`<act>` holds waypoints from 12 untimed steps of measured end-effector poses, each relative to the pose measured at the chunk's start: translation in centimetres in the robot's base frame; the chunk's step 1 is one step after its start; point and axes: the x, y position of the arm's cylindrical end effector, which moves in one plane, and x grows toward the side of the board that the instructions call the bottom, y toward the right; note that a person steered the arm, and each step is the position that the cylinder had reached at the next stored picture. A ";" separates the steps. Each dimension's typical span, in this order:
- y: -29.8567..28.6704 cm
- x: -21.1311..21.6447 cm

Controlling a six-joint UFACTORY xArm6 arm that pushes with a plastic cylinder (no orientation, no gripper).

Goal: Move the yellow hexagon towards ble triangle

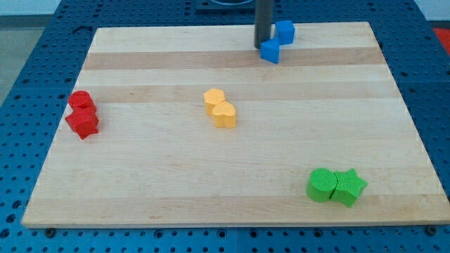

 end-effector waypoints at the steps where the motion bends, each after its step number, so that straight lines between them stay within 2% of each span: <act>1: 0.8 0.5; 4: -7.4 0.0; 11: -16.3 -0.2; 12: -19.2 1.2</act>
